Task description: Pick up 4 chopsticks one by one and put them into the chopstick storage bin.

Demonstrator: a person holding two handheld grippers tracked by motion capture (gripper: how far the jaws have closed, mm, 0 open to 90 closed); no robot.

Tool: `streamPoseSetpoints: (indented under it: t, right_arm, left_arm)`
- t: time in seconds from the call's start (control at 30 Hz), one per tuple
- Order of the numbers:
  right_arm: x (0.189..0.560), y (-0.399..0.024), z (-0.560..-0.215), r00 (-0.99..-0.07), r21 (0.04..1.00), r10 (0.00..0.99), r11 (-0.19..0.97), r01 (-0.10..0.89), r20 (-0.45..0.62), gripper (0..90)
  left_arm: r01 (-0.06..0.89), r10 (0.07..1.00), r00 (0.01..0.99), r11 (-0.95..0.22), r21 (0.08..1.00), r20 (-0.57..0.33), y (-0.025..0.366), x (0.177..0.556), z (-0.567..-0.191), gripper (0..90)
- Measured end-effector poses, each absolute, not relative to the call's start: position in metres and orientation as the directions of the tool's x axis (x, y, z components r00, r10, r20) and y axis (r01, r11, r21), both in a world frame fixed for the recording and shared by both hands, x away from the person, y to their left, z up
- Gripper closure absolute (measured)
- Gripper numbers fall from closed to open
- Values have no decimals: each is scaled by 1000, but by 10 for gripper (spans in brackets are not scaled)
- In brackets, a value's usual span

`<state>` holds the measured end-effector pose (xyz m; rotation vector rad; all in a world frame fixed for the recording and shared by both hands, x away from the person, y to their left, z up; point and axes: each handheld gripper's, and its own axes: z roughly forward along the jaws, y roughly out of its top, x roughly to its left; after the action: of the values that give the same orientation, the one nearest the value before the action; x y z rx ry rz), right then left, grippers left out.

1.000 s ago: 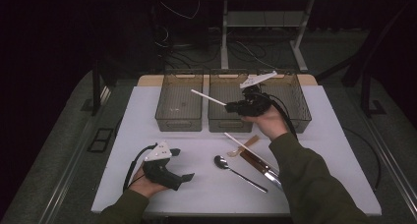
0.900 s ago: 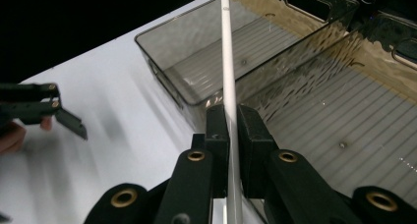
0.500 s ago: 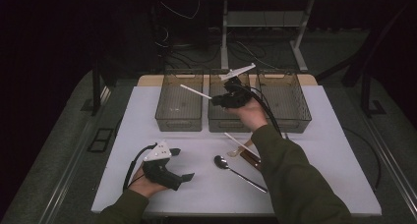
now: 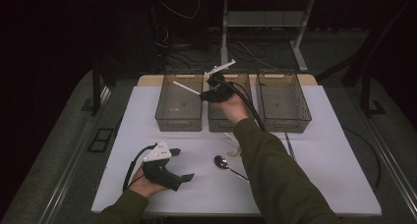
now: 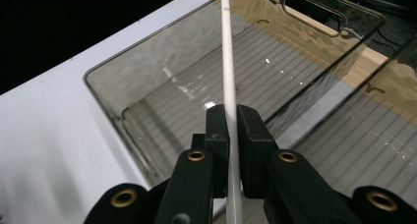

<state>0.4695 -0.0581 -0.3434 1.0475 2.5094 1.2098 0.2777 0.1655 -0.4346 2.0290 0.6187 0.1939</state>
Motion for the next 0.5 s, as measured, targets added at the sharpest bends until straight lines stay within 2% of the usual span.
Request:
streamPoseSetpoints:
  t: [0.5]
  right_arm:
    - [498, -12, -359, -689, 694, 714, 431, 577, 129, 846]
  left_arm:
    - [338, 498, 861, -410, 847, -103, 166, 278, -434, 1]
